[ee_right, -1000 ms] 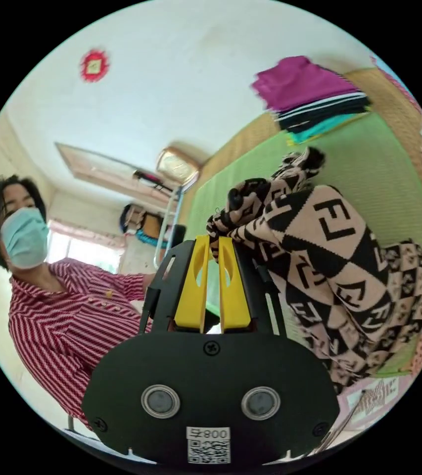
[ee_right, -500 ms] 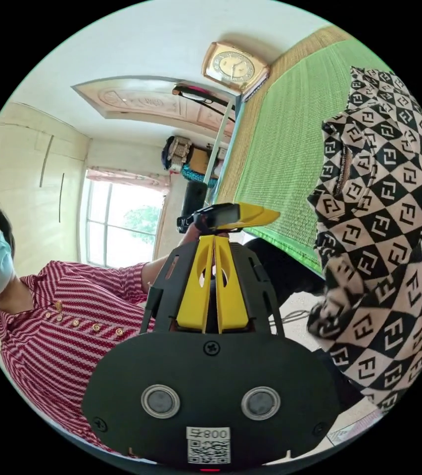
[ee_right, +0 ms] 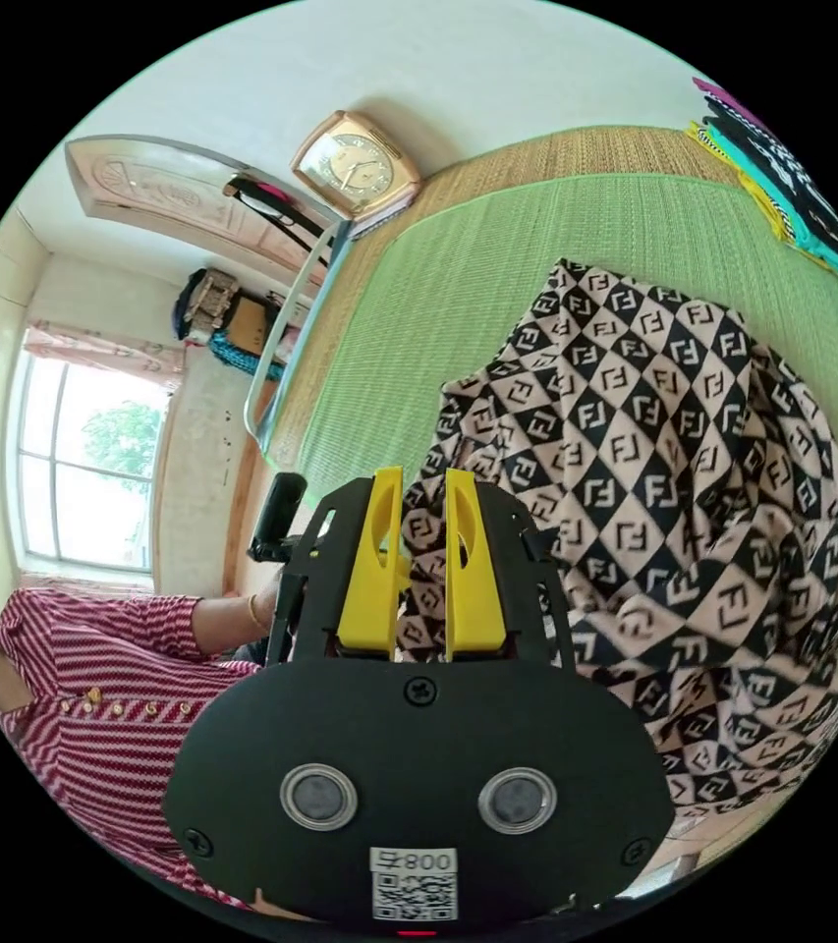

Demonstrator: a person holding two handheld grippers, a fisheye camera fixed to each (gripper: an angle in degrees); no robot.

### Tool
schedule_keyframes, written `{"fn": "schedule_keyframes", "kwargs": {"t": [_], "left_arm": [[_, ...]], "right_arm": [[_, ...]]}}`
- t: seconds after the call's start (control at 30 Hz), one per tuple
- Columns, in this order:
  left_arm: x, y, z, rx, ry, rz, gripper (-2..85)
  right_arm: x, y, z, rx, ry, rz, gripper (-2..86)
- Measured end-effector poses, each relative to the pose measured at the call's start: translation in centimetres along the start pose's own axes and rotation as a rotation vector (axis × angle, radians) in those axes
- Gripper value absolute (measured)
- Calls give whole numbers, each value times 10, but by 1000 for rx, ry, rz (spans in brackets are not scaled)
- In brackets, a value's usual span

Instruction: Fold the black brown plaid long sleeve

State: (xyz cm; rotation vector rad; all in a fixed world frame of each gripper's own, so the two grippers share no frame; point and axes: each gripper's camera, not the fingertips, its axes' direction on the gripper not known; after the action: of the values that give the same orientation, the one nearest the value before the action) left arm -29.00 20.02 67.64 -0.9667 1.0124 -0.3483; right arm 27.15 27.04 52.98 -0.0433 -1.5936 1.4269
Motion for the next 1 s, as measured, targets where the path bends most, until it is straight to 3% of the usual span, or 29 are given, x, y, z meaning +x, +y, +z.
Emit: {"fn": "schedule_keyframes", "kwargs": {"t": [0.37,0.53,0.67,0.8,1.0], "left_arm": [[17,14,16,-14,53,0,73],[29,21,30,-39,51,36,63],[38,29,49,-57,61,49,52],[46,42,62,-62,48,63,40],[63,80,67,-2,40,101,26]], "right_arm": [[36,-193,109,-68,327,-49,108],[38,-253,199,-213,473,-94,120],[54,-277,256,-285,465,-38,128],[49,-290,292,-282,574,-32,94],[51,-294,325,-282,586,-28,53]]}}
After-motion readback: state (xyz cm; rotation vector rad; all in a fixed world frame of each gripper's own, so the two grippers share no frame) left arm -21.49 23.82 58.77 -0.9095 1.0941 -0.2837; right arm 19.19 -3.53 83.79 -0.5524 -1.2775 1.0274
